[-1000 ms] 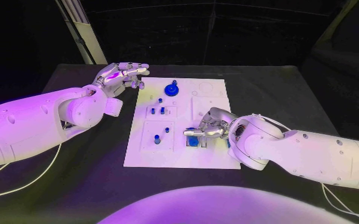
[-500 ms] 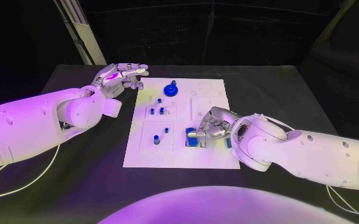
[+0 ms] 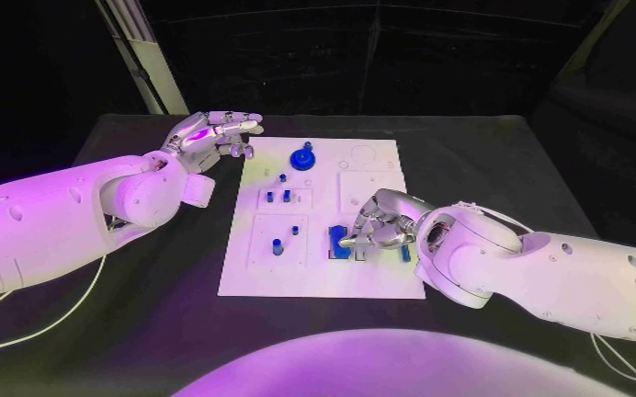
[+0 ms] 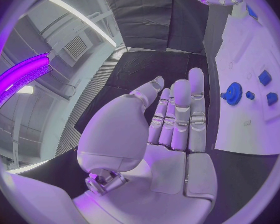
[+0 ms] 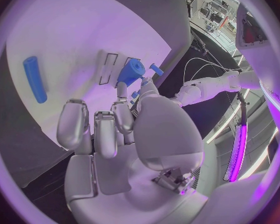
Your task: Assemble the parts on the task board
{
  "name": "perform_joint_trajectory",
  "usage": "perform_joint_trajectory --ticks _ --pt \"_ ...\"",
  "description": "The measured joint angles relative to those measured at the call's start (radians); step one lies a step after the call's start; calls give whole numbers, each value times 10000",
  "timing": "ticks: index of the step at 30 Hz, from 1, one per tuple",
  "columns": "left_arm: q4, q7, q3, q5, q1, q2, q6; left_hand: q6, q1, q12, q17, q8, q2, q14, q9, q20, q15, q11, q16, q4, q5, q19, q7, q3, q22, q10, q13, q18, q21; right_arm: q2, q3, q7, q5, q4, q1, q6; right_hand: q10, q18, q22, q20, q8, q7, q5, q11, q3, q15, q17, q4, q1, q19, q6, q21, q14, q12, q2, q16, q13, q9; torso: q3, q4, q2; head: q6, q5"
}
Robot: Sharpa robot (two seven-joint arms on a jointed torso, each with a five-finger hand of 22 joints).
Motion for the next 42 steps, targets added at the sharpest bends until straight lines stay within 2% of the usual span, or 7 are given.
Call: perform_joint_trajectory --ticks 6,10,19,23,25,32,42 --pt "-1 -4 0 -2 0 4 6 0 0 0 0 0 0 0 0 0 0 0 0 0 0 0 0 0 1 0 1 0 0 60 0 24 -20 -113 0 89 6 0 20 0 0 0 78 -6 -28 0 -1 -28 65 0 0 0 0 0 65 0 13 28 -10 23 0 -14 -30" --pt "-3 -6 0 -4 -1 4 8 0 0 0 0 0 0 0 0 0 0 0 0 0 0 0 0 0 1 0 1 0 0 159 -1 23 -26 -198 0 182 39 0 45 0 0 -21 120 -39 -57 0 -2 -57 216 0 22 0 0 0 216 0 36 57 -11 28 0 -29 -9" --pt "-28 -10 0 -8 -1 10 13 0 0 0 1 0 0 0 0 0 0 0 0 0 0 0 0 0 1 0 2 -1 0 388 41 2 -114 -309 37 571 36 1 79 0 17 -37 172 -35 -43 2 -2 -564 872 1 38 0 0 4 289 0 114 150 -15 31 4 -70 16" --pt "-39 -13 0 -9 -1 14 15 0 0 0 1 0 0 1 0 0 0 0 0 0 0 0 0 0 2 1 2 -1 0 463 49 -26 -230 -353 50 647 35 1 101 0 68 -63 150 -35 -43 4 -2 -565 952 1 65 44 0 4 365 0 113 153 -12 30 5 -86 31" --pt "-41 -15 0 -10 -1 20 16 0 0 0 1 0 0 1 0 0 0 0 0 0 0 0 0 0 2 1 2 -1 0 494 40 -59 -296 -390 48 668 40 1 107 0 -10 -72 303 -40 -84 5 -3 -526 932 1 74 45 -1 30 555 0 115 117 -9 31 5 -87 32" --pt "-63 -20 0 -11 -2 45 18 0 0 0 -2 0 0 0 0 0 0 1 -38 0 0 0 0 0 -7 1 2 0 0 565 -5 -157 -360 -519 -9 719 56 1 129 -38 -51 -107 328 -55 -307 5 -3 -302 709 39 109 45 -1 39 796 0 116 174 -2 12 -1 -54 25" --pt "-111 -26 -1 -13 -2 78 23 0 0 0 -7 0 0 1 0 0 0 1 -37 0 0 0 0 0 -6 1 3 0 1 538 -1 -104 -304 -530 -3 631 56 1 127 -38 -51 -107 328 -55 -343 5 -4 -266 695 39 108 45 -1 38 807 1 116 184 2 12 -21 6 -6"
